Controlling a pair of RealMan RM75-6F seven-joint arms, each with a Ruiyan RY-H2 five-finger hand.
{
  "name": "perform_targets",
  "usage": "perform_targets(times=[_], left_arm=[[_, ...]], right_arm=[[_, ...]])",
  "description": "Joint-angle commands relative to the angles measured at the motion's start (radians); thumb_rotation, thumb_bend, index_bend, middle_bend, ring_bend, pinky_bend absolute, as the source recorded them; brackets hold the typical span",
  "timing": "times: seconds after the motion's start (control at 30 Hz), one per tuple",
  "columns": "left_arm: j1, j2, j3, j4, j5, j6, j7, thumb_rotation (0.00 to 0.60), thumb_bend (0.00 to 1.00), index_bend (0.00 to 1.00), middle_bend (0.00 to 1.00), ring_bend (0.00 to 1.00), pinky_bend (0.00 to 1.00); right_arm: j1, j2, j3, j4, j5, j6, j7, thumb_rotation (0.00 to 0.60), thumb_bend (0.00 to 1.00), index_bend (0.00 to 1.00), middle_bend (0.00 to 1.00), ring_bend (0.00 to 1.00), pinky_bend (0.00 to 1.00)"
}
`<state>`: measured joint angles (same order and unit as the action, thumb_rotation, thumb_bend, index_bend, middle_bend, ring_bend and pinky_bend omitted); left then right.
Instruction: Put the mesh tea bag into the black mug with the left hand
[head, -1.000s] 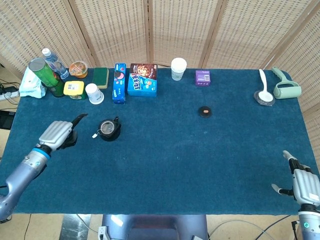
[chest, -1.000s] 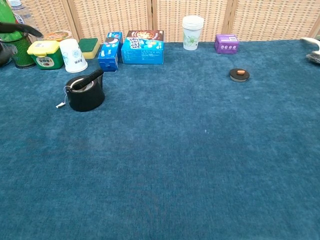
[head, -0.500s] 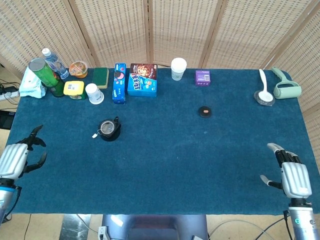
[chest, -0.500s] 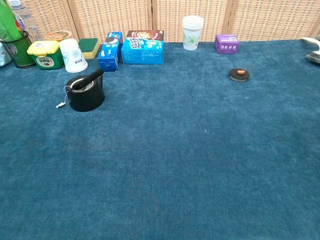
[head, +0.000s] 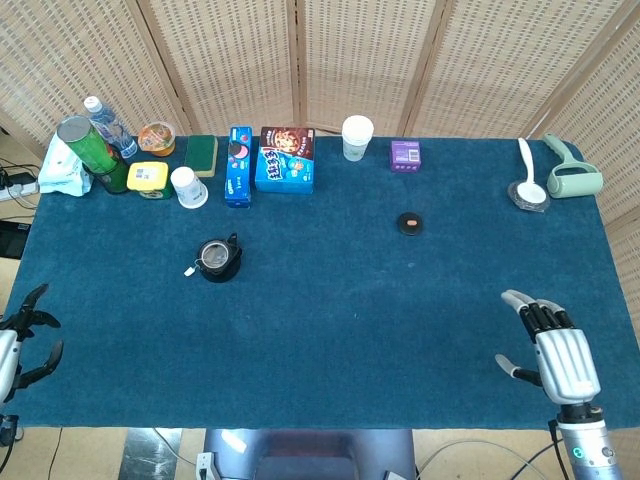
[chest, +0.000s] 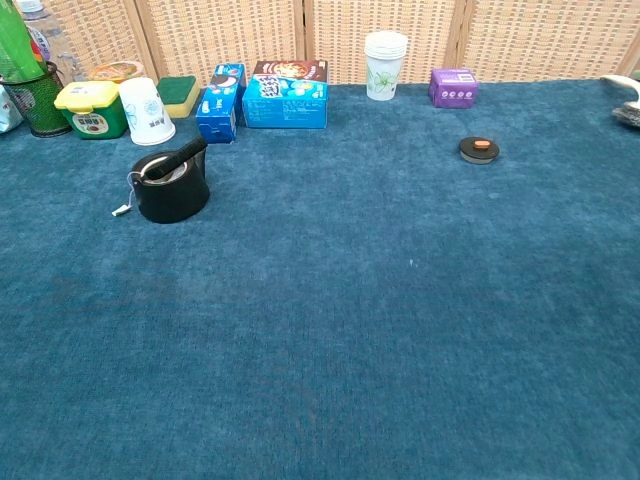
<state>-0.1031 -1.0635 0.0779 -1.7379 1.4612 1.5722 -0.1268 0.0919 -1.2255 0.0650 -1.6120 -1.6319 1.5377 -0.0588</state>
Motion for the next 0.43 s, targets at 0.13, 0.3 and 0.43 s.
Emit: perform_targets(times=[0.13, 0.3, 0.43], left_arm=[[0.02, -0.014, -0.015, -0.016, 0.02, 0.02, 0.041, 0.6, 0.47, 0.08, 0.42, 0.35, 0.4], [0.031, -0.023, -0.026, -0.027, 0.024, 0.024, 0.061, 0.6, 0.47, 0.1, 0.42, 0.35, 0.4], [0.03, -0.031, -0.037, -0.027, 0.014, 0.008, 0.07, 0.6, 0.47, 0.12, 0.42, 0.35, 0.4]], right_arm=[[-0.005, 0.014, -0.011, -0.017, 0.037, -0.027, -0.013, 0.6, 0.05, 0.2, 0.24, 0.32, 0.22], [0.002, 0.022, -0.011, -0.03, 0.07, -0.063, -0.025, 0.6, 0.05, 0.21, 0.24, 0.32, 0.22], [0.014, 0.022, -0.007, -0.034, 0.086, -0.088, -0.032, 0.6, 0.05, 0.22, 0.24, 0.31, 0.22]])
